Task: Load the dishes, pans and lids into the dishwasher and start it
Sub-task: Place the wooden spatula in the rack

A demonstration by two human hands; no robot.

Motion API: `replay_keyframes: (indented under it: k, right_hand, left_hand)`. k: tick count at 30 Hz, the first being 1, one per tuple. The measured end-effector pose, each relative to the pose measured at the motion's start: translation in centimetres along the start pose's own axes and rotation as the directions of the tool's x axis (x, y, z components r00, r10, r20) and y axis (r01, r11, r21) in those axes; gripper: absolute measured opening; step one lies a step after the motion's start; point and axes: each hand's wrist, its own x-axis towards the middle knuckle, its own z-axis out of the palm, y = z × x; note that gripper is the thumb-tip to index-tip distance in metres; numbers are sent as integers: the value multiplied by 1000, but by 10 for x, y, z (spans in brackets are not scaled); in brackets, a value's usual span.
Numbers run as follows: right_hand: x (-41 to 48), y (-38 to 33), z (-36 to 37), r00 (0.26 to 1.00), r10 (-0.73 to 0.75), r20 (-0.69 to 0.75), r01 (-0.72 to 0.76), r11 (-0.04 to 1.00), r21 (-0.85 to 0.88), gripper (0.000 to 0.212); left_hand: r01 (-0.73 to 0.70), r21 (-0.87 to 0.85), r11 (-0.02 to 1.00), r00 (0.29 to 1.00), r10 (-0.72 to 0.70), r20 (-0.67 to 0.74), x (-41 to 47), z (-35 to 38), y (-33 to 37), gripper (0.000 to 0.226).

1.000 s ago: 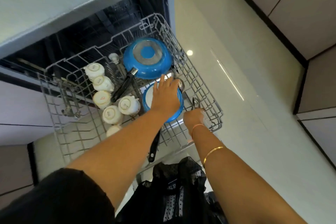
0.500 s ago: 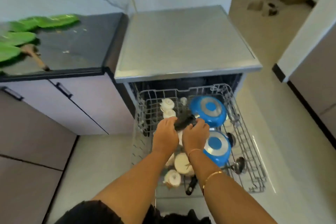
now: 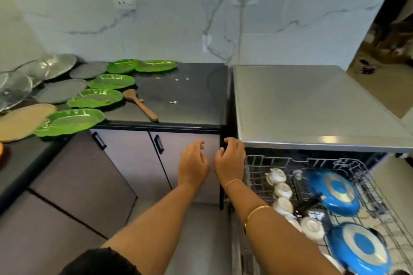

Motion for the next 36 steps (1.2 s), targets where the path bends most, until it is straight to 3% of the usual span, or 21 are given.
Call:
replay_keyframes:
  k: [9, 19, 23, 30, 33, 36]
  right_hand:
    - [13, -80, 86, 995, -33, 95, 27, 998, 62, 23]
    - [82, -119, 169, 959, -129, 253, 120, 991, 52, 22]
    - [134, -134, 214, 891, -187, 414, 220, 975, -34, 29]
    - [187, -150, 276, 712, -117, 693, 368, 902, -226, 49]
    - [188, -151, 291, 696, -147, 703, 404, 890, -214, 41]
    - [186, -153, 296, 697, -134, 705, 347, 923, -167, 25]
  left_hand:
    - [248, 31, 968, 968, -249, 22, 50, -76, -98, 36]
    - [308, 14, 951, 951, -307, -24, 137, -86, -148, 33]
    - [367, -25, 930, 926, -368, -88, 193, -86, -164, 32]
    - [495, -74, 866, 859, -501, -110, 276, -94, -192, 29]
    - [549, -97, 830, 826, -557, -89, 288, -94, -204, 29]
    - [605, -121, 787, 787, -614, -62, 288, -92, -212, 30]
